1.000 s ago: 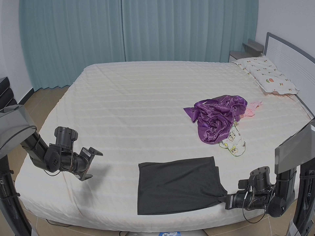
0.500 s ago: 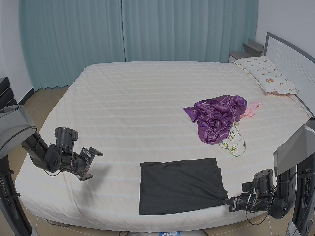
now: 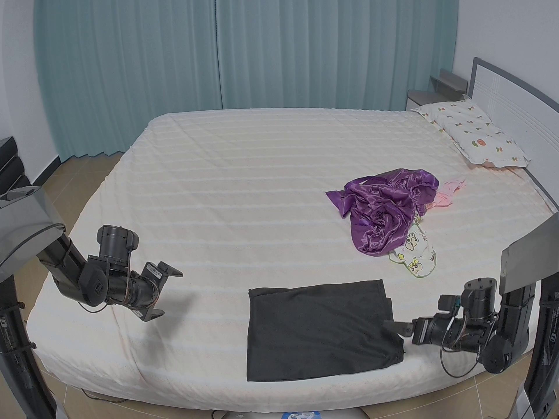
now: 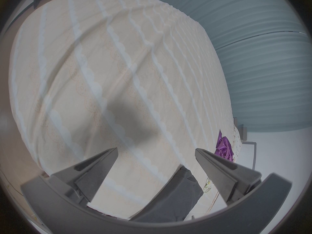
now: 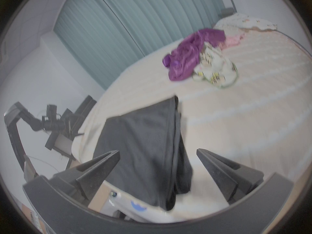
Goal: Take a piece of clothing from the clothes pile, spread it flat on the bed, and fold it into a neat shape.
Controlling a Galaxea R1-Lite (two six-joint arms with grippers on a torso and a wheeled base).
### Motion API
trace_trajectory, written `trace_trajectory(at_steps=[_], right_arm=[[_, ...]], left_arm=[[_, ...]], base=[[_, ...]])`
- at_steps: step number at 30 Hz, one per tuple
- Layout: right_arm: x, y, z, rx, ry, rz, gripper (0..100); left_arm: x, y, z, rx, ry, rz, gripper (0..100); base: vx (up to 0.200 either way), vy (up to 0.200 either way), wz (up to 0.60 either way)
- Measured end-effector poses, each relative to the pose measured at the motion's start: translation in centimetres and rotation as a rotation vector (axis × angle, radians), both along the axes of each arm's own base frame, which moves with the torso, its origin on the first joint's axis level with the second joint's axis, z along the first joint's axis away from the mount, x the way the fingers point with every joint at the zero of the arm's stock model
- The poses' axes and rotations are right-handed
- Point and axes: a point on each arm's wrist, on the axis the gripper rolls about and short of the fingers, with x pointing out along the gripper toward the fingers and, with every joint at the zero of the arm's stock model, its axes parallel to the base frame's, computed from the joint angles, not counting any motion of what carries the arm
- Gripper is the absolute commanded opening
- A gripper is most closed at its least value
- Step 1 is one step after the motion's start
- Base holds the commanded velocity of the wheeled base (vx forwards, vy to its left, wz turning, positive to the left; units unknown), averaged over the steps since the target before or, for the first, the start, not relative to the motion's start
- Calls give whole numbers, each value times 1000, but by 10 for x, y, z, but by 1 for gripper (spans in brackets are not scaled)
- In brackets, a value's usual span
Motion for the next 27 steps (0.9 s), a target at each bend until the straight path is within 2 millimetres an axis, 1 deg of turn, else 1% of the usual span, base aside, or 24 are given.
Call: trace_trajectory(at_steps=[3, 5, 6, 8, 12, 14, 15, 19, 21, 27], right_arm=[[23, 2, 1, 28, -21, -25, 100], [39, 5, -2, 38, -9, -39, 100], [43, 6, -2, 40, -5, -45, 100], [61, 10, -5, 49, 6, -59, 100], [88, 19, -11, 63, 19, -73, 100], [96, 23, -14, 65, 30, -76, 100], [101, 25, -17, 66, 39, -76, 0], [115, 34, -30, 53, 62, -88, 0], [119, 36, -33, 46, 53, -104, 0], [125, 37, -39, 60, 53, -134, 0]], left_arm=[[0, 0, 0, 1, -1, 1, 100], [0, 0, 0, 2, -1, 2, 100], [0, 0, 0, 2, -1, 3, 100], [0, 0, 0, 3, -1, 3, 100], [0, 0, 0, 4, -2, 3, 100], [0, 0, 0, 5, -2, 3, 100], [0, 0, 0, 5, -2, 4, 100], [0, 0, 0, 5, -2, 3, 100], [0, 0, 0, 5, -2, 3, 100], [0, 0, 0, 6, -2, 3, 100]], base=[[0, 0, 0], [0, 0, 0], [0, 0, 0], [0, 0, 0], [0, 0, 0], [0, 0, 0], [0, 0, 0], [0, 0, 0], [0, 0, 0], [0, 0, 0]])
